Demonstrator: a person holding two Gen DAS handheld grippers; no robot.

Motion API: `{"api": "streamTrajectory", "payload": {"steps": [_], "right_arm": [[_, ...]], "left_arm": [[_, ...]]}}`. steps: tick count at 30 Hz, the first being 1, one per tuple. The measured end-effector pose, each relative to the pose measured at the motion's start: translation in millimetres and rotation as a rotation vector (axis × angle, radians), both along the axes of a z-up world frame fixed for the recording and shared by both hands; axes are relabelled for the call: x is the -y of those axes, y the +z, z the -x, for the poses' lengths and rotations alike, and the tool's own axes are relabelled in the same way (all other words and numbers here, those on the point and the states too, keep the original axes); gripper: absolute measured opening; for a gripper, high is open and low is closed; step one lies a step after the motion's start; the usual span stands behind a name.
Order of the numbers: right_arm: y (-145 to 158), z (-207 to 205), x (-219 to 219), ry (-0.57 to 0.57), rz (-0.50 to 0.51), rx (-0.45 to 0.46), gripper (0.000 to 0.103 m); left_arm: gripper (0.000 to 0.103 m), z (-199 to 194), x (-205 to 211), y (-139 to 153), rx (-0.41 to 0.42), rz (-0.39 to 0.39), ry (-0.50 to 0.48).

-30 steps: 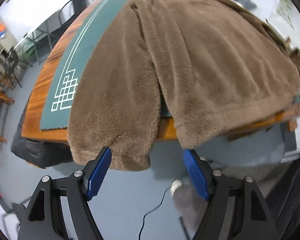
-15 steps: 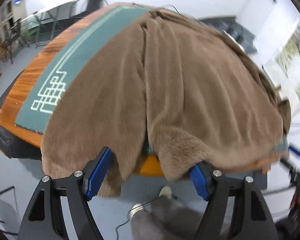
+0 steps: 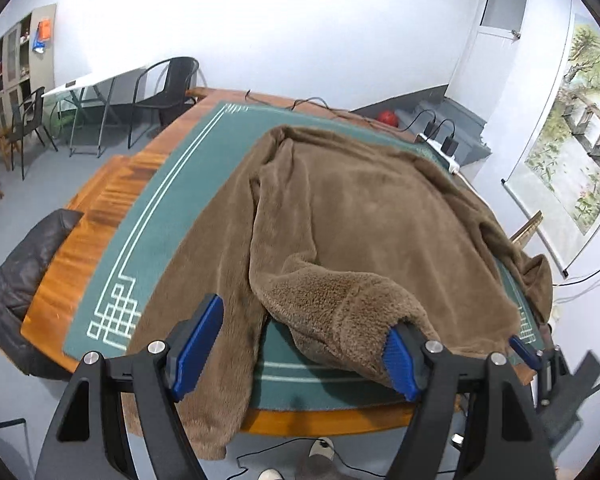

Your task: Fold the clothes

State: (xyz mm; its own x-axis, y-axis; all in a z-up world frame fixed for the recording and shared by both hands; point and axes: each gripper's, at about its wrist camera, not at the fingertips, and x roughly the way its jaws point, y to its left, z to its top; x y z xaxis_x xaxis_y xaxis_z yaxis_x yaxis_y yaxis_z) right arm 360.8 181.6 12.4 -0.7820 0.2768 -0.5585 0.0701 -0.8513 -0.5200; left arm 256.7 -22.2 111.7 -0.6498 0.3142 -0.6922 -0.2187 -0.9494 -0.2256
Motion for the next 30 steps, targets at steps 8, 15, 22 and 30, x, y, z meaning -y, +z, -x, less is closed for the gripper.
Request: {"api": "streamTrajectory", "payload": {"steps": [8,15,22,30], "right_arm": [[4.0,27.9,-76.4,-0.328,-0.205,-0.079,0.085],[30.0,21.9,-153.7,-0.486,-0.074,-0.053,0.102],[115.2,-12.6,-194.4,-0.513,0.280,-0.197,0.102],[107.3,-14.4,-195.5,-0.540,0.183,-0.132,0.102]], "left_arm": [[0.079,4.2,13.9,-3.2,0.014,-0.016,0.081],[0.078,-8.2,3.0,-0.5,0.006,-0.027,0.044],[0.078,-17.3,31.0,25.5,-0.007,-0.061,0.068],[0.080,-29.7,22.7,7.9,0.035,0.021,0.008]]}}
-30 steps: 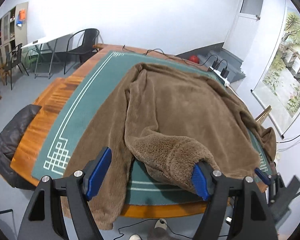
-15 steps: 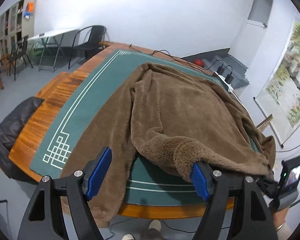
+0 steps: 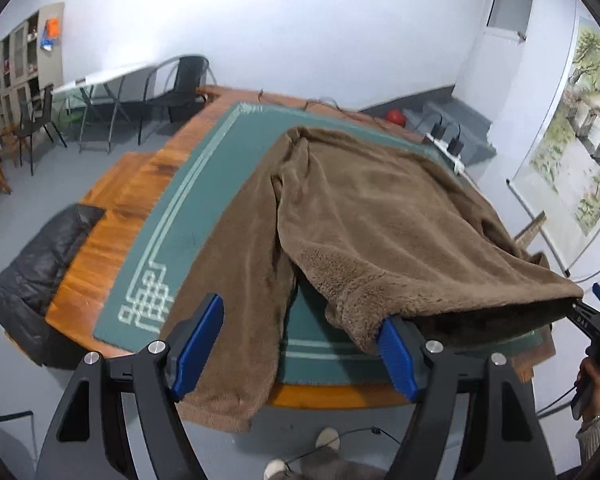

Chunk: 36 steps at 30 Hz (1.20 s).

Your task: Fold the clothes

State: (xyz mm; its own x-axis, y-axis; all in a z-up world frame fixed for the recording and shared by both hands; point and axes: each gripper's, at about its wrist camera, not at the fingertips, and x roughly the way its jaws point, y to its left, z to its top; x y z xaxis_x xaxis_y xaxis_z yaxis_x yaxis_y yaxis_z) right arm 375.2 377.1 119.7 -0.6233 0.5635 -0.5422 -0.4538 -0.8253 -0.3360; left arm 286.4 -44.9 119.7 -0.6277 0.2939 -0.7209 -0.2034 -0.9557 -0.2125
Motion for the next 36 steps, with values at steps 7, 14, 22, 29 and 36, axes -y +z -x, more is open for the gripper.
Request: {"api": "streamTrajectory", "payload": {"steps": [7,14,22,29,36], "right_arm": [[-61.5,-14.7,-38.2,-0.104,0.153,0.196,0.102],[-110.6,-30.6,-50.8,-0.137,0.227,0.315,0.102],[-96.9,-29.1,-18.9,0.011,0.055,0.396,0.102],[-75.6,-53.4,-17.1,0.066,0.079,0.390,0.102],[-45.4,-60.8,-27.5,0.018,0.079,0.322,0.102]], "left_arm": [[0.082,-15.9,-24.8,-59.7,0.100,0.187,-0.105],[0.082,-17.3,13.0,-115.7,0.225,0.362,0.002],[0.082,-22.4,28.0,-88.6,0.166,0.191,0.010],[0.082,-30.6,-26.1,-98.2,0.153,0.179,-0.136],[0.082,-13.3,-36.8,-90.8,0.138,0.112,-0.138]]}}
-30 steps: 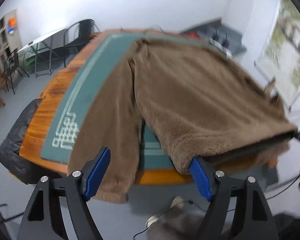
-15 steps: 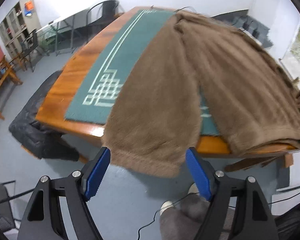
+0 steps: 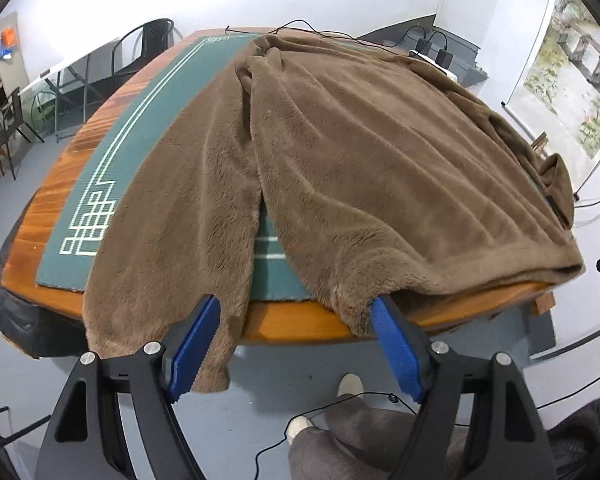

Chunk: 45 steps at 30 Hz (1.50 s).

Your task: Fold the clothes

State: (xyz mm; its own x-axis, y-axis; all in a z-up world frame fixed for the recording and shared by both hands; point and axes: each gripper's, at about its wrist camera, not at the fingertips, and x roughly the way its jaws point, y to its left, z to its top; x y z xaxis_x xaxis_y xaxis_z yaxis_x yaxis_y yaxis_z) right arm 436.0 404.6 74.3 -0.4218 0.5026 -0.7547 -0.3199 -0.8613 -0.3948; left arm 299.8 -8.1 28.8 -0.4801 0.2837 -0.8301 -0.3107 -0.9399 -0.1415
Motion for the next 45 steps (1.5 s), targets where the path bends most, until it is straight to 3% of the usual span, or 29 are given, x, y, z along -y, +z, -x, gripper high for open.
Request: {"api": "streamTrajectory", "payload": {"steps": [4,8,10,16,17,19,22,26,28,32,35,39,42,45], "right_arm": [[17.6,28.2,7.9,0.015,0.055,-0.088,0.102],[18.6,52.4,37.4,0.102,0.015,-0.090,0.102],[15.9,58.2,50.2,0.148,-0.001,-0.089,0.102],[-8.0,78.3,46.1,0.158,0.063,-0.056,0.102],[-10.5,81.8,42.8,0.152,0.076,-0.057,0.102],[-14.1,90.2,37.7,0.142,0.090,-0.055,0.102],[-20.1,97.3,32.6,0.149,0.045,-0.025,0.102],[-39.4,95.8,26.7,0.157,-0.022,0.054,0.102],[-45.2,95.1,21.9,0.156,-0.025,0.073,0.102],[-32.7,104.0,28.3,0.196,-0.001,0.015,0.102],[-24.6,120.5,45.7,0.292,0.047,-0.018,0.102],[-50.8,127.9,60.7,0.407,-0.045,0.082,0.102],[-73.3,117.3,35.1,0.367,-0.048,0.174,0.102],[-71.0,103.7,5.4,0.336,-0.004,0.181,0.102]], "left_arm": [[0.082,-1.1,-9.5,3.5,-0.006,0.012,-0.066],[0.083,-13.4,-17.4,7.6,-0.030,0.042,-0.115],[0.084,-12.0,-17.7,4.4,-0.038,0.069,-0.098],[0.083,8.3,-25.2,-13.1,-0.014,0.030,0.010],[0.077,11.0,-25.8,-14.7,-0.010,0.036,0.030],[0.046,12.0,-17.0,-11.3,-0.011,0.039,0.083],[0.042,-1.0,18.9,4.0,-0.024,0.029,0.177],[0.042,-18.3,46.6,7.8,-0.002,0.054,0.182],[0.042,-21.3,40.2,8.2,-0.001,0.070,0.161],[0.042,-23.7,27.2,2.6,0.019,0.088,0.143],[0.042,-22.4,22.6,-6.4,0.040,0.116,0.155],[0.042,-17.5,28.0,-15.4,0.073,0.140,0.196],[0.047,-17.9,36.9,-10.4,0.081,0.138,0.217],[0.054,-18.1,44.9,-1.7,0.090,0.137,0.234]]}}
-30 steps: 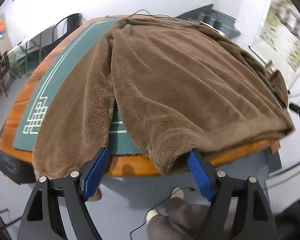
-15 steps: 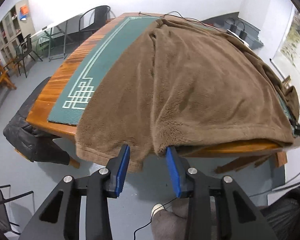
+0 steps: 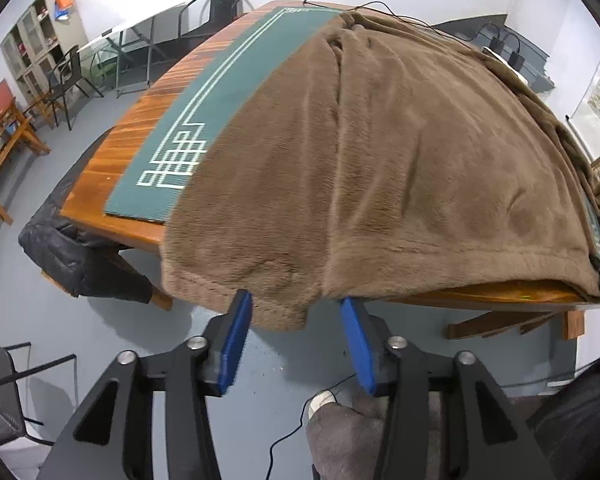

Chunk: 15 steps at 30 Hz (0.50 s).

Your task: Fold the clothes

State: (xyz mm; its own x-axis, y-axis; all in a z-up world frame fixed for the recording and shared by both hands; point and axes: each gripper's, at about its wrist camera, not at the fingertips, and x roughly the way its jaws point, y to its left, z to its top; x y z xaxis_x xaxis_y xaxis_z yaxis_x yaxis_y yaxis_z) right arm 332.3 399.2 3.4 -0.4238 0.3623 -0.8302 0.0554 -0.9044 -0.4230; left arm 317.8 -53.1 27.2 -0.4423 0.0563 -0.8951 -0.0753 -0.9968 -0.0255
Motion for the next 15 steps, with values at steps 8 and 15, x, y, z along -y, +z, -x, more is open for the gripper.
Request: {"api": "streamTrajectory", "payload": {"steps": [8,15], "right_arm": [[-0.3,1.0,-19.6,0.046,0.055,0.060,0.102],[27.8,6.3,-49.1,-0.061,0.191,-0.065,0.102]], "left_arm": [[0.055,25.8,23.1,46.6,-0.106,0.029,0.128],[0.064,54.8,-56.7,66.1,-0.151,-0.112,0.022]]}}
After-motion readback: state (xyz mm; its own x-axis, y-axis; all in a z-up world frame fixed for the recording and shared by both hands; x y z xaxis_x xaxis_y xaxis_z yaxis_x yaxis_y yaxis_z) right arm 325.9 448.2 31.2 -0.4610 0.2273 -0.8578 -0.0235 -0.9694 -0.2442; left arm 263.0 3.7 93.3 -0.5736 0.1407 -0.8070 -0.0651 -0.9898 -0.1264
